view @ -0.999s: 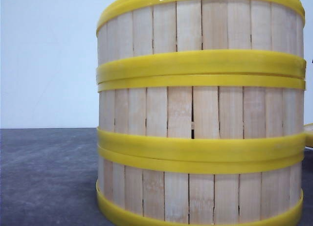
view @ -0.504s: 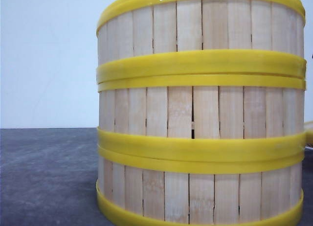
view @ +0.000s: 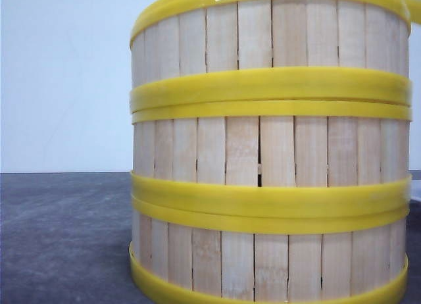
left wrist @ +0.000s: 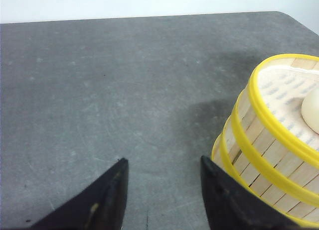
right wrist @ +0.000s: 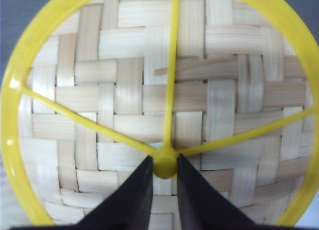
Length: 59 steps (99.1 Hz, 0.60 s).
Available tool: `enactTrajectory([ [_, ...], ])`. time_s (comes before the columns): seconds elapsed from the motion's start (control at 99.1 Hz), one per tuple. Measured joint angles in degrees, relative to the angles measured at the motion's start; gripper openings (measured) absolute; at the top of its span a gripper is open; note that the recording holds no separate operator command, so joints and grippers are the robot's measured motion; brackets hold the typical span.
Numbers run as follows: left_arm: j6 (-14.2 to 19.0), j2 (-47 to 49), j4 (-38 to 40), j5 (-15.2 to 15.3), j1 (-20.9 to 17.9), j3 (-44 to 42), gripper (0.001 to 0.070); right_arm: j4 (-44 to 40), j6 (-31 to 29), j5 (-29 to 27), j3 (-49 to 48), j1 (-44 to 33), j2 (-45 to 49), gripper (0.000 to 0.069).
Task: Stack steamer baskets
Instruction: 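Grasp the woven bamboo lid at its yellow center hub with the right gripper, then lift the lid with the right gripper and lower it onto the stack top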
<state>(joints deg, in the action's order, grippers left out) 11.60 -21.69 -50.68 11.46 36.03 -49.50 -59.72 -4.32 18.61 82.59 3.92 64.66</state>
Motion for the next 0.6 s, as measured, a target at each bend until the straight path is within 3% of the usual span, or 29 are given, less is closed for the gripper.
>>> enactTrajectory([
  [0.595, 0.02, 0.00, 0.00, 0.00, 0.00, 0.00, 0.0268, -2.80, 1.57, 0.85, 0.07, 23.19, -0.81, 0.0055],
])
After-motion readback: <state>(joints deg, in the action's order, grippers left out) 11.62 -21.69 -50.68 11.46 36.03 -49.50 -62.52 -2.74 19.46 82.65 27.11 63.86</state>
